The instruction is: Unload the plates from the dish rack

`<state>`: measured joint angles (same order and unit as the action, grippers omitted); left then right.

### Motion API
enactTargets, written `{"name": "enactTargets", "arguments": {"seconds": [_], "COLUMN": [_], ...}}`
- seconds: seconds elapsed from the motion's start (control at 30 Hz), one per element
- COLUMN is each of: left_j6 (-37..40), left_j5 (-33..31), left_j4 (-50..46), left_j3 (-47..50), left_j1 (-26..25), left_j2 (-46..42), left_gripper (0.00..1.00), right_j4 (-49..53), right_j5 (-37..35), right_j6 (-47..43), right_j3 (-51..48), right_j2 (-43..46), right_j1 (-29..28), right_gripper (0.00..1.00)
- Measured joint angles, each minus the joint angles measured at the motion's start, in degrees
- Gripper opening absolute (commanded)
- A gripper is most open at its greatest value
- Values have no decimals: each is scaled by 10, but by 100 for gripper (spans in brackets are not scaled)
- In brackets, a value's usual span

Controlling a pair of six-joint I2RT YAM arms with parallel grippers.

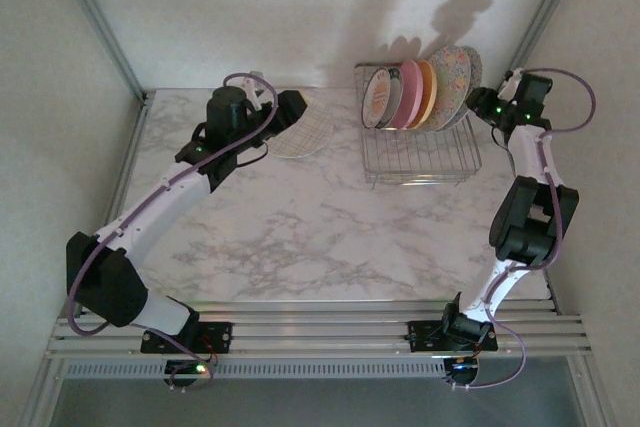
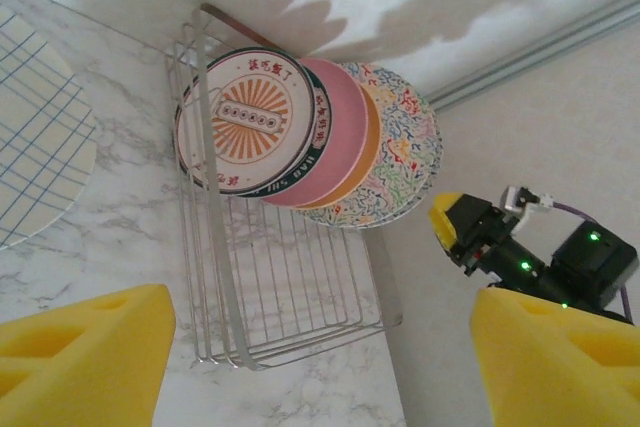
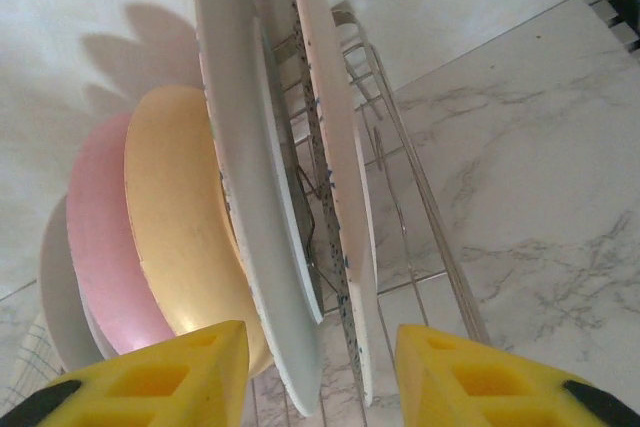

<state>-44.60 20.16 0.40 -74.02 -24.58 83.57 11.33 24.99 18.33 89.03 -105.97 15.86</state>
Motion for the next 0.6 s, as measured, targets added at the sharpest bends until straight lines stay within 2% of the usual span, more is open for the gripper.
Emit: {"name": "enactTargets", "arguments": {"seconds": [0.2,0.6], "left_j6": [3,3], "left_j5": [4,11], "left_j4": [12,16], "left_j3": [0,0], "left_j1": [-1,-1], "left_j2": [-6,-7], "left_gripper": [77,77], "right_j4": [-9,-17], "right_j5": [35,70], "right_j6": [-26,-60], "right_j3": [20,56], "right_j2": [-25,-58], "right_j1": [7,10], "right_gripper": [30,22]}}
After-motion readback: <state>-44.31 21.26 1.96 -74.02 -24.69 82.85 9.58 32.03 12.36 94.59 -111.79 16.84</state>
